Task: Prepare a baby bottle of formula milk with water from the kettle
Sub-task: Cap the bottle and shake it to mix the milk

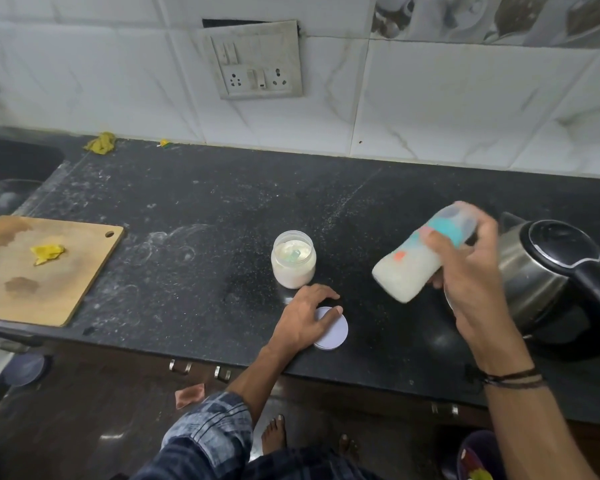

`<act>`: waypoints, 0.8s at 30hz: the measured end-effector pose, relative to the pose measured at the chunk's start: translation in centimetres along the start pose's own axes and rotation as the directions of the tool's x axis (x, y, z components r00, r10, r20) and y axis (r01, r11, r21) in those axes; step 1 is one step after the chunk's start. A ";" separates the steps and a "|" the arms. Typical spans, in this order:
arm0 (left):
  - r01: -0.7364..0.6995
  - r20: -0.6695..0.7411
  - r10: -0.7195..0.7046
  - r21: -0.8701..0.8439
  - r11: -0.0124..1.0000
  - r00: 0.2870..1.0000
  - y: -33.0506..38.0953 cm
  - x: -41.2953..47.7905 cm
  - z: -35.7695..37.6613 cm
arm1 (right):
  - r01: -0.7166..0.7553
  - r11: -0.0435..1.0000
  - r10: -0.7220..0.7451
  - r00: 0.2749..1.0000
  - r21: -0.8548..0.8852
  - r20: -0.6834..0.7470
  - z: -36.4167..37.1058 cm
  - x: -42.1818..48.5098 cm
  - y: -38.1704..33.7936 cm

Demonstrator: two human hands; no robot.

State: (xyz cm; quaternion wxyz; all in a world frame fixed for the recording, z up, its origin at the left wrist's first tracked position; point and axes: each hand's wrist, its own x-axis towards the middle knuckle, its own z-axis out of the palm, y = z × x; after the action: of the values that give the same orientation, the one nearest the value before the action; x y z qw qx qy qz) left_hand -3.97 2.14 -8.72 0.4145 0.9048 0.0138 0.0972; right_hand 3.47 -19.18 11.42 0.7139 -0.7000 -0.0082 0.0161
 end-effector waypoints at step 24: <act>-0.003 -0.001 0.003 -0.004 1.000 1.000 0.2 0.0 -0.1 | -0.052 0.994 0.062 0.992 -0.095 0.112 0.2 -0.1 -0.8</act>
State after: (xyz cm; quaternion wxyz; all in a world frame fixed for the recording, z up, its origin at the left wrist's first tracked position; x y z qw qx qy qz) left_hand -4.02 2.10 -8.50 0.4160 0.9040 0.0127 0.0982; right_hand 3.42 -19.02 12.19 0.6786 -0.7300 -0.0299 0.0762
